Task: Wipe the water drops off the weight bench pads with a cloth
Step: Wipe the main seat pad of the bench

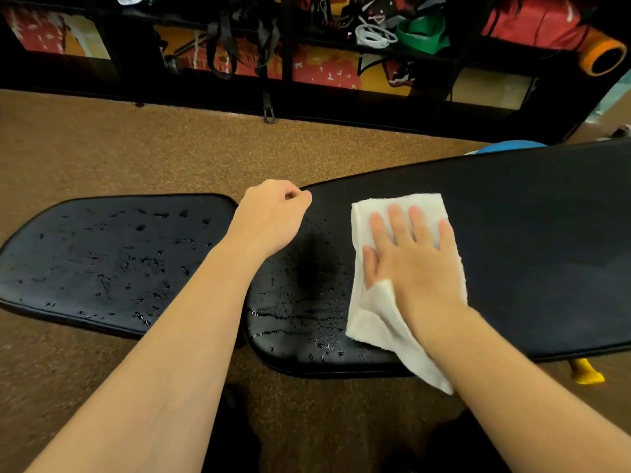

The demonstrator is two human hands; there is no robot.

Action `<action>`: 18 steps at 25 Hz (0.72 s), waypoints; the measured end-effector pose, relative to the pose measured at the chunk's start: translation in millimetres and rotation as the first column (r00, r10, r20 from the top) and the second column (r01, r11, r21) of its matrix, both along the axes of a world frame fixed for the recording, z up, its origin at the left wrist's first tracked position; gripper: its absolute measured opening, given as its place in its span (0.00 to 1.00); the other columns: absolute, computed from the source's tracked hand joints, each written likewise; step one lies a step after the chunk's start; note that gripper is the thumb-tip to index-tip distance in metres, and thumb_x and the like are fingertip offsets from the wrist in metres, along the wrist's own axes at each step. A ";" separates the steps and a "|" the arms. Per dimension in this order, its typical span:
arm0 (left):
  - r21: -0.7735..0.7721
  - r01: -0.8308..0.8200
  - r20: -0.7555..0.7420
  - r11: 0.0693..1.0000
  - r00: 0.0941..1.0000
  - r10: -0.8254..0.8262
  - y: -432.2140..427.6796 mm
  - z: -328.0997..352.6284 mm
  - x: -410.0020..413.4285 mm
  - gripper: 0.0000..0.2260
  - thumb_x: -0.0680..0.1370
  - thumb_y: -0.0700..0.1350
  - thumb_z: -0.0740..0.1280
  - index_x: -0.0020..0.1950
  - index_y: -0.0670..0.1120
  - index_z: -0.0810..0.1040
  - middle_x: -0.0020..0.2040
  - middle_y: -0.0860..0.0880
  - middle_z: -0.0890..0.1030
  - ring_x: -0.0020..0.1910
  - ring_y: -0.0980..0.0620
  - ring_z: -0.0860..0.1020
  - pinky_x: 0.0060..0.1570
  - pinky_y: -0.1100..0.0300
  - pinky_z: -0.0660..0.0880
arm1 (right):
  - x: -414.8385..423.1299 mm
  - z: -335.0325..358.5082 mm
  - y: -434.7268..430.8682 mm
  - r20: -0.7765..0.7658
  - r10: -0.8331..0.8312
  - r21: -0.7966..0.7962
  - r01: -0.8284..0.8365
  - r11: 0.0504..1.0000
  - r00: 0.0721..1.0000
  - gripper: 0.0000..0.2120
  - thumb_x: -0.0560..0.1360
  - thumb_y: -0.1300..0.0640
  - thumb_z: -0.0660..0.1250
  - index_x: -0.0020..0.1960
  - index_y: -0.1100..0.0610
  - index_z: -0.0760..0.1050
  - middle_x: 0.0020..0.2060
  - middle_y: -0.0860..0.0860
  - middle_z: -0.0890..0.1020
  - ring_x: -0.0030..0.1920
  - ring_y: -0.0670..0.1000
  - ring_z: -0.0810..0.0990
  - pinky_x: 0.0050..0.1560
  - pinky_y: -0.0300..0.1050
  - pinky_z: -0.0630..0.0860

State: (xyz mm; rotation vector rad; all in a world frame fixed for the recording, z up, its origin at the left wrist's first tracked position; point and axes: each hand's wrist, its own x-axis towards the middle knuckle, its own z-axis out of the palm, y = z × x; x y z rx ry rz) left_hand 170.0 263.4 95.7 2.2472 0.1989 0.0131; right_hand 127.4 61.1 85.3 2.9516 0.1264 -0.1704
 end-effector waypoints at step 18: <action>0.375 0.208 -0.056 0.904 0.978 -0.201 -160.9 -28.5 -119.7 0.35 0.83 0.63 0.41 0.86 0.45 0.43 0.86 0.41 0.43 0.84 0.44 0.37 0.82 0.49 0.35 | 52.7 53.0 -94.0 0.049 0.062 0.082 -0.066 0.994 0.997 0.24 0.84 0.45 0.48 0.78 0.50 0.65 0.78 0.51 0.65 0.81 0.54 0.55 0.79 0.66 0.51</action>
